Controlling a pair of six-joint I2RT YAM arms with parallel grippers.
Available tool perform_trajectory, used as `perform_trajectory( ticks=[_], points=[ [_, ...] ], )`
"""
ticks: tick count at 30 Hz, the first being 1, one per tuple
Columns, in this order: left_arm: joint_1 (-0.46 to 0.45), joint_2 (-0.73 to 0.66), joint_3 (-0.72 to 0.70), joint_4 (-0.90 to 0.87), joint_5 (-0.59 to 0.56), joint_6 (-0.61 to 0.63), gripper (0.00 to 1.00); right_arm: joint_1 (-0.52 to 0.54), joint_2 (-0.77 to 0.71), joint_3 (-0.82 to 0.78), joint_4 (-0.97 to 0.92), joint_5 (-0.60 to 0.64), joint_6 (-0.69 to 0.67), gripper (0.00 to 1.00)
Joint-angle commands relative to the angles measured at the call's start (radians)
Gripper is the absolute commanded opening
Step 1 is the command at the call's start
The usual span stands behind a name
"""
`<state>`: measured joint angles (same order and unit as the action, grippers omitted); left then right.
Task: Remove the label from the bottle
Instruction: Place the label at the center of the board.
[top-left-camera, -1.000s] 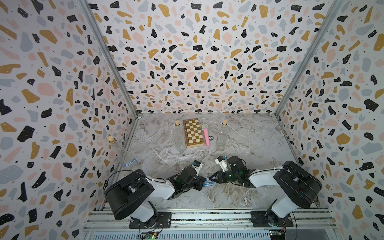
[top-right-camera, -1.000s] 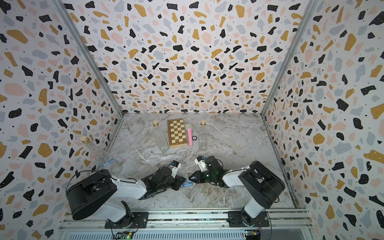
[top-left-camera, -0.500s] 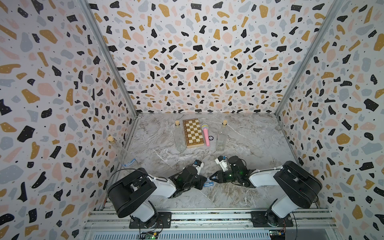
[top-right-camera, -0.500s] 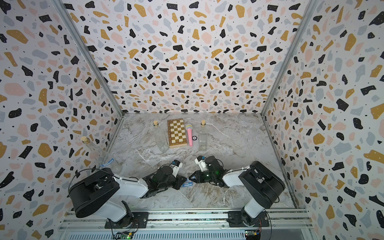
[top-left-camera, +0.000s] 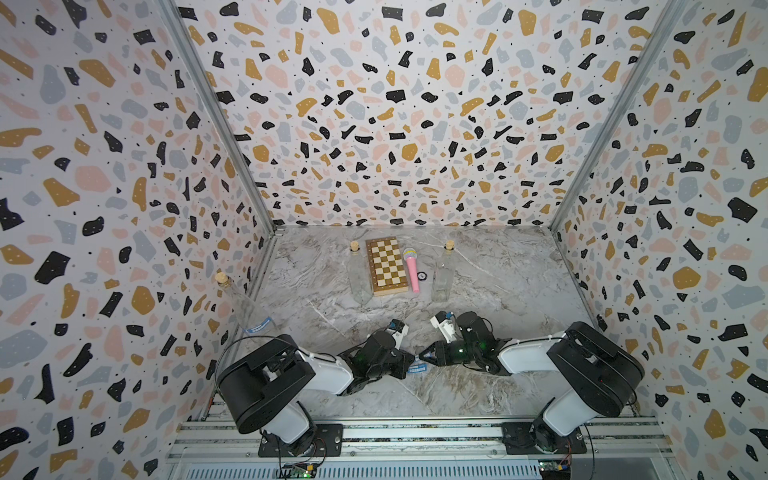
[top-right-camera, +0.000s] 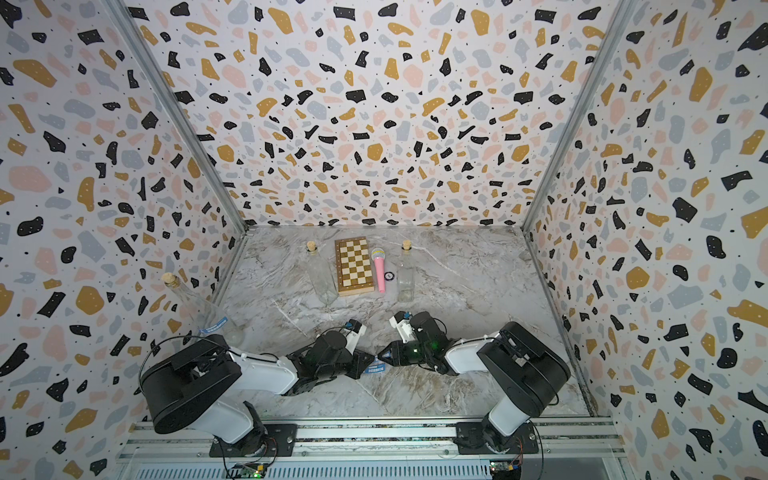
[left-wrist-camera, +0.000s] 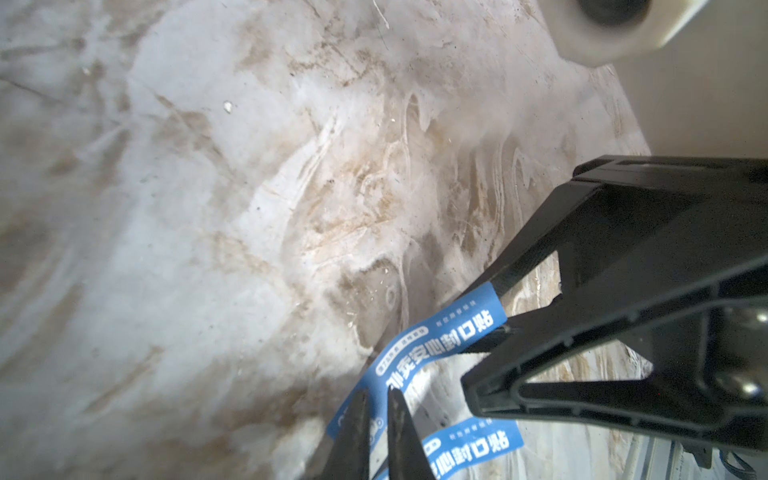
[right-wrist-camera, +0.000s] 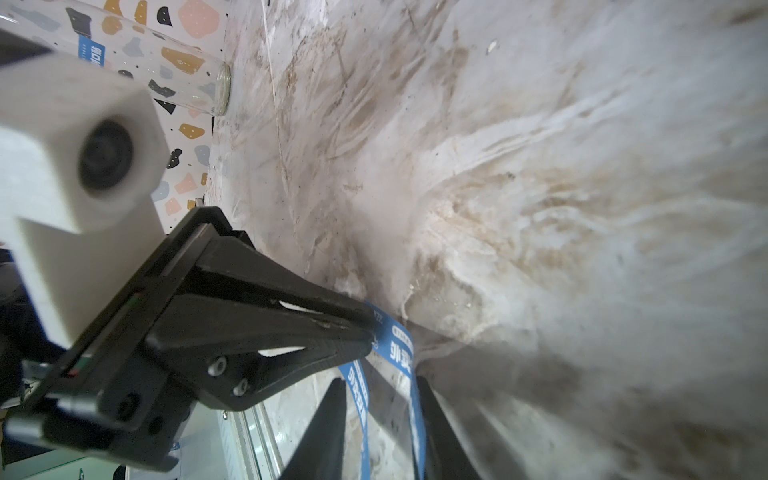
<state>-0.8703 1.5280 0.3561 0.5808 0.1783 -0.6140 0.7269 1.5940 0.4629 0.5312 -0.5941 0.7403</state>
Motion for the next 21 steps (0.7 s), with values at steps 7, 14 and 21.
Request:
perform_trajectory(
  ticks=[7, 14, 21],
  points=[
    [0.0, 0.031, 0.012, -0.04, 0.032, 0.011, 0.12, 0.003, -0.026, 0.01, -0.008, 0.002, 0.003, 0.3],
    [-0.003, 0.056, 0.015, -0.025, 0.038, 0.004, 0.12, 0.003, -0.026, 0.01, -0.008, 0.002, 0.004, 0.3],
    [-0.003, 0.055, 0.006, -0.034, 0.026, 0.004, 0.11, 0.004, -0.035, 0.01, -0.012, 0.005, 0.004, 0.32]
  ],
)
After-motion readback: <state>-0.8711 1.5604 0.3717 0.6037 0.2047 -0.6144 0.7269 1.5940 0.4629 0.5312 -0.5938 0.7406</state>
